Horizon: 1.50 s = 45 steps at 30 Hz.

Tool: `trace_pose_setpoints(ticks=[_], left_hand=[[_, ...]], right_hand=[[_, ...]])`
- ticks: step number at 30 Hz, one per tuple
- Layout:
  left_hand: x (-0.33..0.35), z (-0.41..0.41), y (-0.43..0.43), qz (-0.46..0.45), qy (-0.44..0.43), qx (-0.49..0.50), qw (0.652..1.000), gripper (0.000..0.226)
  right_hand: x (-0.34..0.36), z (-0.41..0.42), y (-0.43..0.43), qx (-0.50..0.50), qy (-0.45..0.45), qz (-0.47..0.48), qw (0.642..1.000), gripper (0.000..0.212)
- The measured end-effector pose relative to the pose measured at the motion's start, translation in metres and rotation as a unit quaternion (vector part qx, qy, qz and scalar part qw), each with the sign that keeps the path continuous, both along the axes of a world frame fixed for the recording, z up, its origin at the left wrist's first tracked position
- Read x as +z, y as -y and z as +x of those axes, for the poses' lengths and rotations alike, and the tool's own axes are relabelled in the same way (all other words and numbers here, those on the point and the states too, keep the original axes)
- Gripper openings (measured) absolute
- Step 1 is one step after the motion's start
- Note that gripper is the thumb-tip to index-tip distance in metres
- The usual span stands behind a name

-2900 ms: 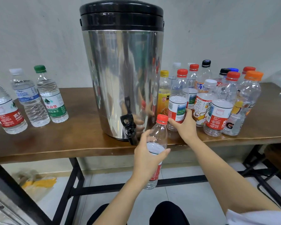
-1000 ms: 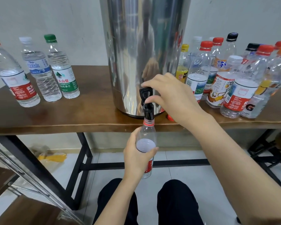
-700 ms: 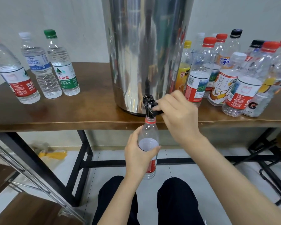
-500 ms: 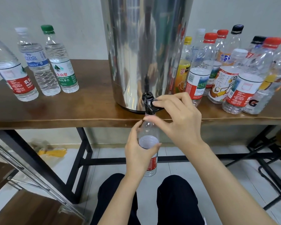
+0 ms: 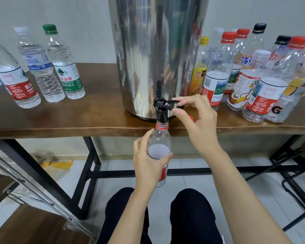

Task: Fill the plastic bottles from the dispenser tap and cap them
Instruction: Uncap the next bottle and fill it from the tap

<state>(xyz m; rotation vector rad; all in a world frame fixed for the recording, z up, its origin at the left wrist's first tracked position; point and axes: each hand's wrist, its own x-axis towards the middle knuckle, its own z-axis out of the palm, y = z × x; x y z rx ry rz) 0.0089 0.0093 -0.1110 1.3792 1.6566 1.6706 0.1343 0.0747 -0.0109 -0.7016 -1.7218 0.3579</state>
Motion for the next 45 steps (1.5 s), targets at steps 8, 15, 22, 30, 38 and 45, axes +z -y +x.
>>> trace_pose_setpoints(ticks=[8,15,22,30,38,45], left_hand=[[-0.002,-0.002,-0.006,0.008,0.004,-0.004,1.000,0.082],[-0.004,0.005,-0.001,0.003,0.027,0.001,1.000,0.084],[-0.004,0.008,0.000,-0.002,0.027,0.008,1.000,0.083],[-0.002,0.008,0.002,-0.010,0.027,0.011,1.000,0.085],[-0.002,0.009,0.002,-0.008,0.030,0.010,0.999,0.086],[-0.002,0.009,0.003,-0.013,0.034,0.005,0.999,0.087]], right_hand=[[-0.021,-0.014,-0.009,-0.070,-0.063,0.107,0.990,0.022],[-0.028,-0.022,-0.007,-0.070,-0.121,0.108,0.984,0.024],[-0.028,-0.019,-0.008,-0.047,-0.134,0.090,0.986,0.017],[-0.027,-0.019,-0.007,-0.024,-0.150,0.072,0.986,0.014],[-0.027,-0.020,-0.006,-0.019,-0.155,0.063,0.986,0.016],[-0.026,-0.019,-0.005,-0.015,-0.157,0.057,0.986,0.017]])
